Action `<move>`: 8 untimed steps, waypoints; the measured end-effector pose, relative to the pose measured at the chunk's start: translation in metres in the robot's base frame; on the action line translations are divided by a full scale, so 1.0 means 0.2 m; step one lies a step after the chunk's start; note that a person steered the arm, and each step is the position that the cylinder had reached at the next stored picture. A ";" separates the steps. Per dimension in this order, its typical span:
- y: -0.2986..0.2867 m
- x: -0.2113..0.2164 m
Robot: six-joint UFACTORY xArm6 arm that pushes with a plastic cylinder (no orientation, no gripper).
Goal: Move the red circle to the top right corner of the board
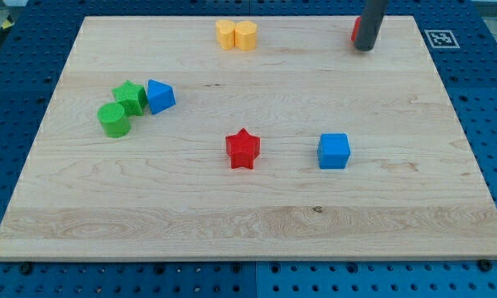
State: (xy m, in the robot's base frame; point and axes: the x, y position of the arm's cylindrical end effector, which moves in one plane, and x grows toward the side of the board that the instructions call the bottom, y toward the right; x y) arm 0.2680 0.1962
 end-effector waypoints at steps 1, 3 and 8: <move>-0.08 0.00; -0.27 -0.13; 0.09 0.14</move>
